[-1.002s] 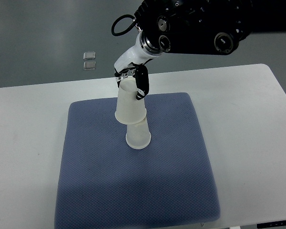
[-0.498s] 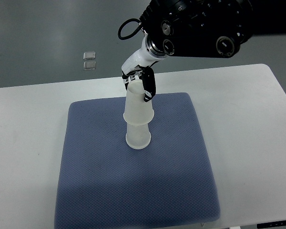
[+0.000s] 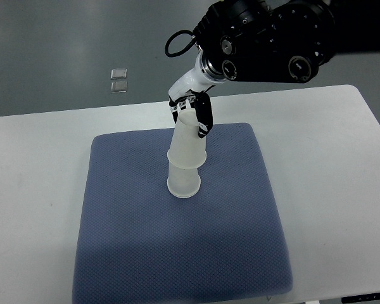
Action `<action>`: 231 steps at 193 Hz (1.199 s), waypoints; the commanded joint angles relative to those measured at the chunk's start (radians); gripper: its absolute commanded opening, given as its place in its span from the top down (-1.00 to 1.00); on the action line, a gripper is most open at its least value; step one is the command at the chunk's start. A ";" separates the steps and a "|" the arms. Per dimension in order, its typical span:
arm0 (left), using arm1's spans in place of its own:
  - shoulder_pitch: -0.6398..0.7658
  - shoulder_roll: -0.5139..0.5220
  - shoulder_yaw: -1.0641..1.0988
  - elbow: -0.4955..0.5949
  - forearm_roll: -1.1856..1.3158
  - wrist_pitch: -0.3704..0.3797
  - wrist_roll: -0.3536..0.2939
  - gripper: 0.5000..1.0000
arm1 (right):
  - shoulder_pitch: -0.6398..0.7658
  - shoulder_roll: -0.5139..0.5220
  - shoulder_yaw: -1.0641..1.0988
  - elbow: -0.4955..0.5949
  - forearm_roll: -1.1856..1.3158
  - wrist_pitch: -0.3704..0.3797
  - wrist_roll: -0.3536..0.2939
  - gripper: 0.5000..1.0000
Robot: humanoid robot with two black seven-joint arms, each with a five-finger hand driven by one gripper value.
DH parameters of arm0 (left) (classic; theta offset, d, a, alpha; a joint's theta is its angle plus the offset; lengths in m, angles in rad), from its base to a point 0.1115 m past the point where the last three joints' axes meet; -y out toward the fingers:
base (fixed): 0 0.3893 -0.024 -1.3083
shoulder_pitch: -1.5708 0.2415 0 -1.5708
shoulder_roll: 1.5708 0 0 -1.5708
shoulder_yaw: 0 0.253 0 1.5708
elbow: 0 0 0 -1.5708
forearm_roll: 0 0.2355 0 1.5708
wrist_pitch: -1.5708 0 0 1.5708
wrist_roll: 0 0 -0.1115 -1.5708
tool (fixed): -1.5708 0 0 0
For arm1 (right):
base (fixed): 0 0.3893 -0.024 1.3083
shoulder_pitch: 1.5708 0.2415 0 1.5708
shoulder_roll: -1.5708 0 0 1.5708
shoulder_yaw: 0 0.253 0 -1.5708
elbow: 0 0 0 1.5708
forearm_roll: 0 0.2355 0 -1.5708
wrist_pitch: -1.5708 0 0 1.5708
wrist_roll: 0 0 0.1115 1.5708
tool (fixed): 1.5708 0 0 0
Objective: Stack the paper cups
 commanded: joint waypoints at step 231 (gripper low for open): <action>0.000 0.000 0.002 -0.003 0.000 0.000 0.000 -1.00 | -0.004 0.000 0.011 0.008 0.045 -0.023 0.011 -0.36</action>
